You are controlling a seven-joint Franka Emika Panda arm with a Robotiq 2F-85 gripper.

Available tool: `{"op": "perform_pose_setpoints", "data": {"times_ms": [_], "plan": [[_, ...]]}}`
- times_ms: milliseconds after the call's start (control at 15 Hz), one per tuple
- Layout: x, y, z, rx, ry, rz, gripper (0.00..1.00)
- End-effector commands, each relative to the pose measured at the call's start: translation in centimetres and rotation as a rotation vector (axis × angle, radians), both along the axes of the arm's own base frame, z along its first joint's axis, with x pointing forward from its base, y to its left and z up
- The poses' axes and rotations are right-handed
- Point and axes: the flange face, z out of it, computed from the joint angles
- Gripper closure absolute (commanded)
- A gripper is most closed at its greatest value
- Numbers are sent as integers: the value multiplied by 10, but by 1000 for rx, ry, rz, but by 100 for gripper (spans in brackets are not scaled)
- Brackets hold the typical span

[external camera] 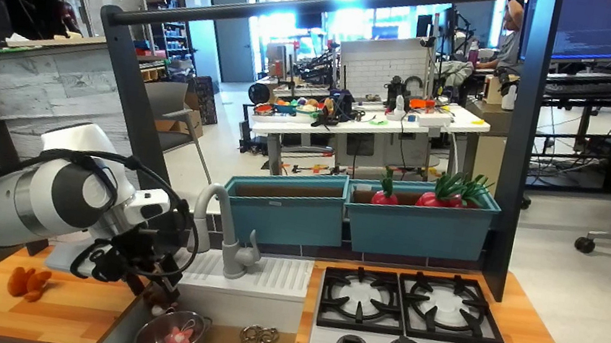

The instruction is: Put the toys on the counter

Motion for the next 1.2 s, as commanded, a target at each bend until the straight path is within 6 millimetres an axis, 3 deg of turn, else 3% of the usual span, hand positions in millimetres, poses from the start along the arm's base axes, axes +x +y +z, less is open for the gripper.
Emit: {"op": "perform_pose_setpoints", "data": {"times_ms": [0,533,600,733,800,867,933,1000,1067,1133], "plan": [[4,4,-13,0,-40,23,35],[5,-7,-20,6,-79,27,97],[5,-7,-20,7,-84,28,100],[7,-9,-21,-3,-79,26,96],[6,-11,-22,-14,-62,24,73],[2,-8,-20,-3,-56,15,97],[2,-10,-20,-6,-55,15,92],[2,-11,-20,-8,-55,14,84],[-4,-12,-18,-10,-51,17,52],[-7,-15,-17,0,-40,16,49]]}}
